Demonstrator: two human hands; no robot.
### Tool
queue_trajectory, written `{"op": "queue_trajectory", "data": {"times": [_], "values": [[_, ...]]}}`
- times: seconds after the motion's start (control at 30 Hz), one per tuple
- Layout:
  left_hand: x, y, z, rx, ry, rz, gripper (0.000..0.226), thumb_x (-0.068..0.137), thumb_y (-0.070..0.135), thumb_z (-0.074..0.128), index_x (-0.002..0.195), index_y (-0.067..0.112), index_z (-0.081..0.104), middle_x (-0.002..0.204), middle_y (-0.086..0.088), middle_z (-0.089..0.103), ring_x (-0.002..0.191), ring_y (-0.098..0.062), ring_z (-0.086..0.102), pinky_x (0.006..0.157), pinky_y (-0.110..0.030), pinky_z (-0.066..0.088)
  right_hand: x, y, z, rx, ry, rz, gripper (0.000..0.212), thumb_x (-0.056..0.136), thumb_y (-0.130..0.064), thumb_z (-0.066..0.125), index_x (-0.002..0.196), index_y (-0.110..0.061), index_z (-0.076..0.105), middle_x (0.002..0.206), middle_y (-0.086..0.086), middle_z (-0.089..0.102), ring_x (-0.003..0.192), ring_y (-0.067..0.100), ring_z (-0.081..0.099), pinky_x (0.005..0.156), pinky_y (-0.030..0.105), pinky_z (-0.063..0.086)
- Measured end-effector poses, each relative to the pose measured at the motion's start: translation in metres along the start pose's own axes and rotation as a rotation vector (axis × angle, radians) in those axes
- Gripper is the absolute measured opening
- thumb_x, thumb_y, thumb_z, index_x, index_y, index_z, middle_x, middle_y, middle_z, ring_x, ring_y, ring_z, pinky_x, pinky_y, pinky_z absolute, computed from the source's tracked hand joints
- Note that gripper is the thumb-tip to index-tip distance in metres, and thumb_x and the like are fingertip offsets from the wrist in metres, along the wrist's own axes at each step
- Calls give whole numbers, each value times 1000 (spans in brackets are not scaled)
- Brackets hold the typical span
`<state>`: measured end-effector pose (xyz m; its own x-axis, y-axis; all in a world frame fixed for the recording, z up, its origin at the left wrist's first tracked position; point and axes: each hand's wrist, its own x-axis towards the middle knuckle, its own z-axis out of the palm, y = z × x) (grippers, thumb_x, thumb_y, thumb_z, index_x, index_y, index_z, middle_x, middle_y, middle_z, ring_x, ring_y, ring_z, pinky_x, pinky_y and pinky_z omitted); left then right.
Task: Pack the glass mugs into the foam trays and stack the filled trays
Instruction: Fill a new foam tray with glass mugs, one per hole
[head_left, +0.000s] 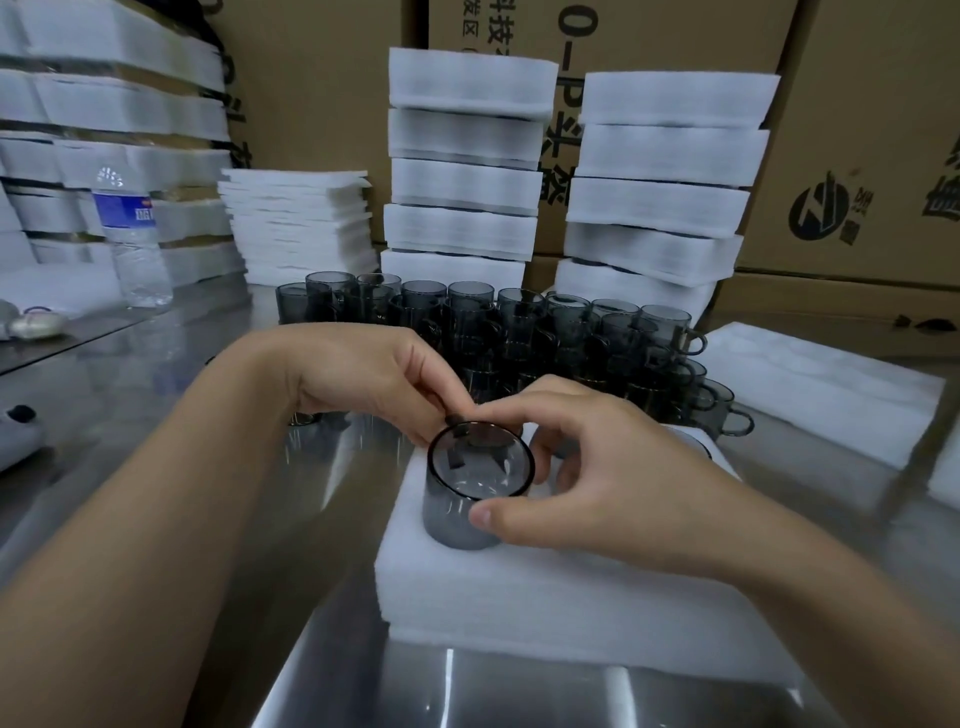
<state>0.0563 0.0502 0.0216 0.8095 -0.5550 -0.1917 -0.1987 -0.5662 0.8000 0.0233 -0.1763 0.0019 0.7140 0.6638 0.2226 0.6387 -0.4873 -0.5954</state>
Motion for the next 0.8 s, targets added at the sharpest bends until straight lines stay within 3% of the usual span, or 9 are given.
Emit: {"op": "queue_trajectory", "data": {"times": [0.1, 0.17, 0.23, 0.33, 0.43, 0.53, 0.6, 0.67, 0.8], "values": [[-4, 0, -4, 85, 44, -47, 31, 82, -1, 66, 83, 28, 77, 75, 11, 68, 71, 0, 59, 68, -13, 46, 2, 3, 1, 7, -30, -13, 64, 63, -55, 71, 125, -45, 57, 100, -24, 49, 81, -2, 53, 70, 15, 40], [-6, 0, -5, 70, 38, -74, 33, 84, -2, 65, 84, 29, 76, 71, 12, 63, 68, -1, 56, 67, -15, 46, 2, 5, 1, 11, -43, -15, 65, 63, -56, 70, 125, -47, 55, 100, -25, 48, 79, -3, 52, 69, 15, 40], [-6, 0, -5, 34, 74, -77, 29, 77, 6, 64, 92, 28, 73, 80, 9, 63, 76, -5, 57, 72, -18, 47, 3, 5, 1, 10, -49, -16, 61, 65, -54, 71, 123, -49, 55, 101, -25, 48, 80, -4, 53, 70, 13, 41], [-8, 0, -6, 3, 114, -61, 49, 67, 9, 58, 113, 24, 62, 108, 7, 65, 103, -6, 60, 84, -20, 49, 3, 6, 2, 11, -51, -26, 55, 70, -47, 74, 123, -45, 58, 103, -23, 49, 84, -4, 53, 72, 8, 38], [-12, 1, -6, 2, 50, -36, 67, 59, 12, 64, 124, 26, 54, 132, 12, 56, 125, 2, 48, 99, -24, 44, 3, 6, 3, -9, -62, -39, 52, 70, -51, 70, 120, -44, 57, 107, -25, 49, 87, -3, 52, 73, 10, 39], [-15, 2, -6, 24, -13, -48, 82, 55, 32, 72, 132, 31, 46, 141, 13, 48, 131, 1, 42, 111, -33, 34, 3, 7, 3, -28, -87, -40, 63, 70, -54, 67, 130, -43, 52, 111, -30, 47, 94, -2, 53, 85, 20, 44], [-16, 3, -6, 80, -60, -69, 92, 52, 46, 83, 134, 37, 41, 146, 16, 42, 133, 3, 38, 114, -34, 31, 3, 8, 2, -36, -103, -37, 63, 73, -53, 70, 133, -43, 51, 111, -32, 46, 91, 0, 53, 84, 21, 44], [-17, 3, -6, 119, -85, -100, 101, 44, 61, 86, 131, 46, 37, 150, 20, 33, 136, 6, 32, 115, -32, 28, 3, 8, 2, -51, -115, -37, 62, 75, -53, 70, 133, -44, 50, 109, -34, 45, 90, -1, 52, 83, 20, 42], [-15, 5, -5, 258, -127, -202, 111, 40, 69, 83, 135, 53, 27, 149, 30, 24, 136, 11, 23, 115, -25, 24, 2, 7, 2, -70, -110, -33, 62, 75, -51, 72, 132, -44, 50, 107, -34, 44, 93, -7, 49, 85, 17, 38]]}}
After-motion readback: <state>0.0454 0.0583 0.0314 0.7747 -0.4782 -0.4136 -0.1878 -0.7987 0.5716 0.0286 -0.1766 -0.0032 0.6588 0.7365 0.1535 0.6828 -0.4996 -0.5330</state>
